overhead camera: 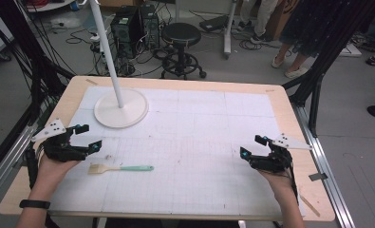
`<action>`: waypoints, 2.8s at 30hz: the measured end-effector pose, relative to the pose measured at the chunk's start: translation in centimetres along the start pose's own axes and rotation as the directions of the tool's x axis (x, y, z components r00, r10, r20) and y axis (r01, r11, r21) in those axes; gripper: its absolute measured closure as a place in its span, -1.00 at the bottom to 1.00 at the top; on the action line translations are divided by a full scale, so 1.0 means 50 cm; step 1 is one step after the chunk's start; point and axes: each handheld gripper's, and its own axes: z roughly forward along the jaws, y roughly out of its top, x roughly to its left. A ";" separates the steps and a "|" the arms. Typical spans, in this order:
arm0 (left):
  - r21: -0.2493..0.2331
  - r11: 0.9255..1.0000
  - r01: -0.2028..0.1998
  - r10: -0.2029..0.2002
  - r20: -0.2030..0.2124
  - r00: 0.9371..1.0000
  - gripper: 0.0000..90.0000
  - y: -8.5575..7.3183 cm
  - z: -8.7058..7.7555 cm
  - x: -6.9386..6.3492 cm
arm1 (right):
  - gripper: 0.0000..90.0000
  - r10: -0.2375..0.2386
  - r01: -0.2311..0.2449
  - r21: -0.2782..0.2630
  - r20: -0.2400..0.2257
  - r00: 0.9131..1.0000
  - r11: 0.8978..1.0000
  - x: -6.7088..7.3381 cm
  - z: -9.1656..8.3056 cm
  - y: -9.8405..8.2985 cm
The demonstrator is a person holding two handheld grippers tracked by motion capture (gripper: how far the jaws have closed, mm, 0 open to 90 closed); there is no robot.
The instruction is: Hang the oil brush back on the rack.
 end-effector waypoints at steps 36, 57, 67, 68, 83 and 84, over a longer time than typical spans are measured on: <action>0.160 0.976 -0.151 0.112 0.230 0.967 -0.49 -0.014 0.061 -0.048 | -0.68 0.052 -0.052 0.002 0.046 0.998 0.999 -0.041 -0.036 -0.022; 0.284 0.927 -0.245 0.154 0.309 0.938 0.03 -0.071 0.085 -0.089 | -0.68 0.055 -0.055 -0.005 0.042 0.998 0.998 -0.041 -0.039 -0.021; 0.328 0.904 -0.273 0.164 0.323 0.932 0.49 -0.079 0.096 -0.090 | -0.68 0.051 -0.051 -0.005 0.046 0.998 0.999 -0.043 -0.042 -0.022; 0.333 0.898 -0.288 0.178 0.325 0.929 0.52 -0.080 0.097 -0.090 | -0.68 0.053 -0.053 -0.004 0.046 0.998 0.999 -0.043 -0.042 -0.022; 0.318 0.894 -0.316 0.210 0.325 0.922 0.76 -0.082 0.096 -0.096 | -0.68 0.048 -0.048 -0.006 0.040 0.998 0.999 -0.042 -0.040 -0.021; 0.317 0.894 -0.317 0.210 0.330 0.920 0.77 -0.081 0.096 -0.097 | -0.68 0.047 -0.047 -0.006 0.040 0.998 0.999 -0.042 -0.040 -0.021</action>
